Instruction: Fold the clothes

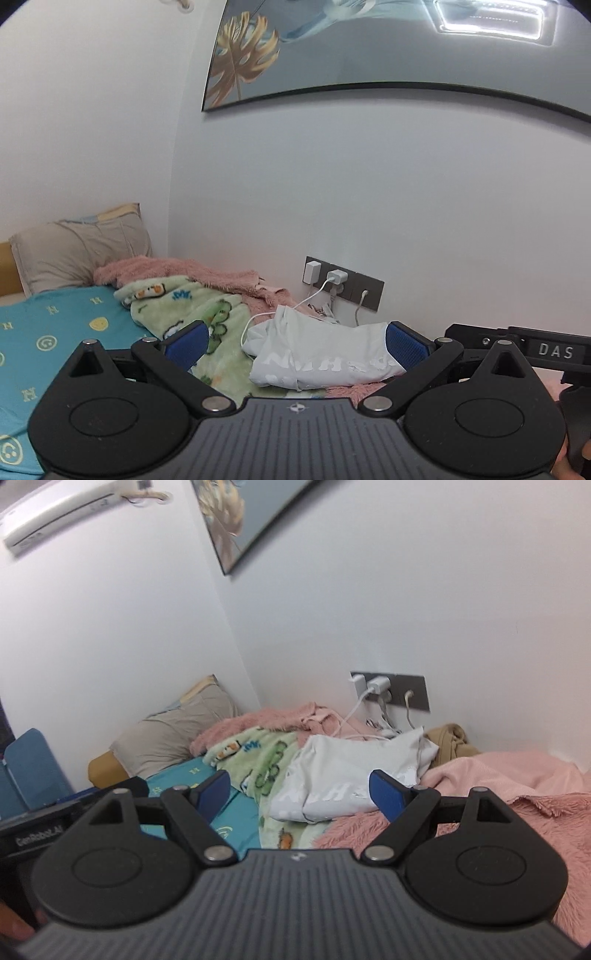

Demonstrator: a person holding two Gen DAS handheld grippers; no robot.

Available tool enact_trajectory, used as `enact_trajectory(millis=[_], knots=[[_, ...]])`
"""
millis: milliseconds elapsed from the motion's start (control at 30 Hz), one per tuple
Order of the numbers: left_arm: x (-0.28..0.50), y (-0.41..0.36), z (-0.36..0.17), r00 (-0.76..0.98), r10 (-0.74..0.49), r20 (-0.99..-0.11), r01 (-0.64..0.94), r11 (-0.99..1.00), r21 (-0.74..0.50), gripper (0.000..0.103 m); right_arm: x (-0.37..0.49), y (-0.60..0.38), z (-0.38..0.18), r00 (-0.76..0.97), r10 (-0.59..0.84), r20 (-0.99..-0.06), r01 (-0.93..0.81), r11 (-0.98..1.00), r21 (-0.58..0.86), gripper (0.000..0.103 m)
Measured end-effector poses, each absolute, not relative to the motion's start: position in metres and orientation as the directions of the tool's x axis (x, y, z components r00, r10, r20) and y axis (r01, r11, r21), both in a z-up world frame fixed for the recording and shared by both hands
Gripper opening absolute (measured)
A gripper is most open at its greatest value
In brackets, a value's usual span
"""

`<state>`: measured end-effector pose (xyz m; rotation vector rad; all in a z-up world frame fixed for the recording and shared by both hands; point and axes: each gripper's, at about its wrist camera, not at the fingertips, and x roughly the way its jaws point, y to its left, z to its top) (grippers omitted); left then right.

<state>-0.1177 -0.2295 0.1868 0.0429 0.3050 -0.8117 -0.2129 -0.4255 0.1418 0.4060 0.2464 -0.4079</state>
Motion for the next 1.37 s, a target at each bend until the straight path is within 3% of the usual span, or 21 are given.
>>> enact_trajectory(millis=[267, 567, 1367], knots=[[-0.158, -0.201, 0.174, 0.689, -0.681, -0.248, 0.698, 0.716, -0.025, 0.103, -0.231, -0.392, 0.136, 0.898, -0.360, -0.254, 0.423, 0.868, 0.262, 0.084], [-0.176, -0.174, 0.155, 0.702, -0.674, -0.230, 0.684, 0.728, -0.046, 0.103, -0.241, -0.362, 0.125, 0.903, -0.378, -0.204, 0.413, 0.894, 0.171, 0.084], [-0.170, -0.170, 0.144, 0.740, -0.626, -0.248, 0.644, 0.765, -0.008, 0.103, -0.223, -0.353, 0.109, 0.895, -0.365, -0.256, 0.412, 0.897, 0.159, 0.084]])
